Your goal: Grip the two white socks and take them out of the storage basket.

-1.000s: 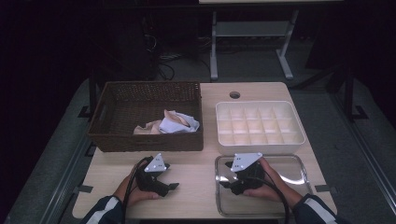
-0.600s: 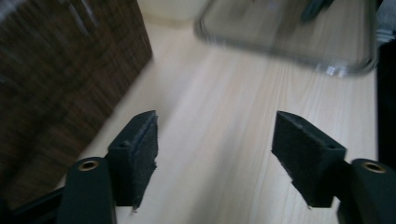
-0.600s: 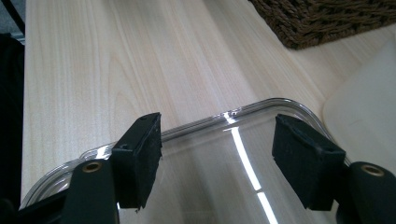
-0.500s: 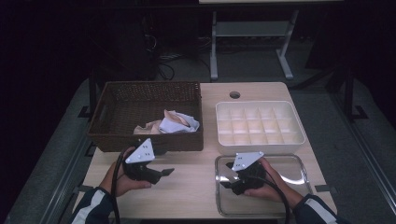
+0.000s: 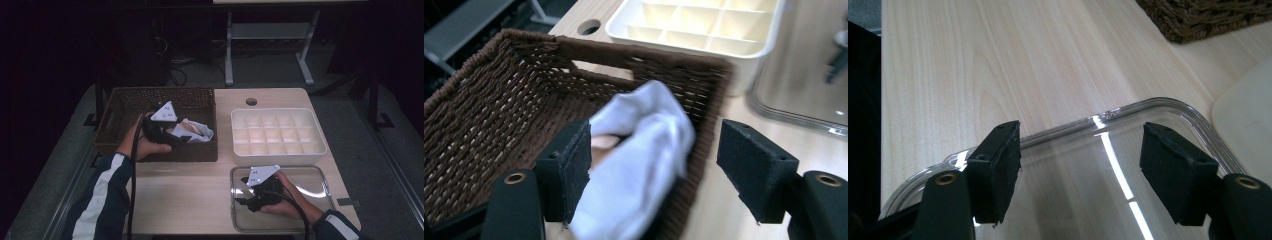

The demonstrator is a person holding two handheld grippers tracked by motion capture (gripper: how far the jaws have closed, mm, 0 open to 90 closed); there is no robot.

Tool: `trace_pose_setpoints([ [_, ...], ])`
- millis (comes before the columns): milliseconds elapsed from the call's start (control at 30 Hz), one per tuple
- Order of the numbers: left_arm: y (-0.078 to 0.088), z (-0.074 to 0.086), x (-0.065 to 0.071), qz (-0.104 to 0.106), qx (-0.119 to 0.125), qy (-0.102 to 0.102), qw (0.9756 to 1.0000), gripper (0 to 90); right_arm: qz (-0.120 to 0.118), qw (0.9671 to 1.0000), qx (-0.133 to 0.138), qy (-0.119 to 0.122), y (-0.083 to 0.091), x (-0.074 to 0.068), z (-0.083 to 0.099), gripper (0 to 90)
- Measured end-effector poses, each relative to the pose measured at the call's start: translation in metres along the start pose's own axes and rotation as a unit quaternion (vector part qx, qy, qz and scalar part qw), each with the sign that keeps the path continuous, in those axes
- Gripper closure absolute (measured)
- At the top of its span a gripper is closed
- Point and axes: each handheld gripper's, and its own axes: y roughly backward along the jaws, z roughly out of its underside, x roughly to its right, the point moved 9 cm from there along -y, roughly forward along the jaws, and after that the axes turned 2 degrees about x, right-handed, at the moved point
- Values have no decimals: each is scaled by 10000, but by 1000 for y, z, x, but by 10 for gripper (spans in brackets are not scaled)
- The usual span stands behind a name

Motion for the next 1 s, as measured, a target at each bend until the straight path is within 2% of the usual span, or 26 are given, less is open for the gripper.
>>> trace_pose_setpoints([
  [100,-27,-2,-13,109,-272,-78,9995,299,-39,10000,-7,-69,-2,0,1,320],
  [167,-43,-3,-17,244,-375,-62,9990,297,-84,9999,-37,-123,-3,-2,2,320],
  [333,-78,-5,-19,535,-605,-124,9967,298,-130,9998,-108,-80,-7,-3,5,319],
  [400,-88,-3,-17,691,-788,-223,9942,305,-118,9998,-189,9,-9,-2,7,319],
  [433,-96,-2,-18,631,-898,-283,9936,310,-137,9997,-207,-18,-10,-3,8,319],
  [467,-101,-1,-18,667,-962,-267,9928,318,-146,9996,-231,-46,-11,-4,8,319],
  [600,-119,6,-16,707,-1216,-121,9900,336,-137,9995,-271,10,-12,-3,10,320],
  [633,-121,8,-16,699,-1271,-109,9894,361,-124,9995,-271,68,-12,-3,10,320],
  [700,-127,14,-15,720,-1472,-125,9864,496,-139,9995,-278,77,-12,-4,10,320],
  [733,-128,16,-13,813,-1518,-109,9850,535,-133,9995,-285,101,-12,-4,11,320],
  [767,-129,18,-12,827,-1626,-180,9831,576,-119,9993,-277,198,-13,-2,11,320],
  [800,-130,21,-14,735,-1782,-298,9808,659,-115,9994,-268,166,-12,-3,10,320],
  [833,-130,22,-14,718,-1861,-332,9793,711,-119,9995,-278,100,-11,-4,10,320],
  [900,-128,20,-16,620,-1824,-408,9804,831,-118,9996,-219,162,-10,-2,9,320],
  [1000,-119,13,-23,351,-1652,-489,9844,867,-109,9997,-230,58,-9,-3,9,319],
])
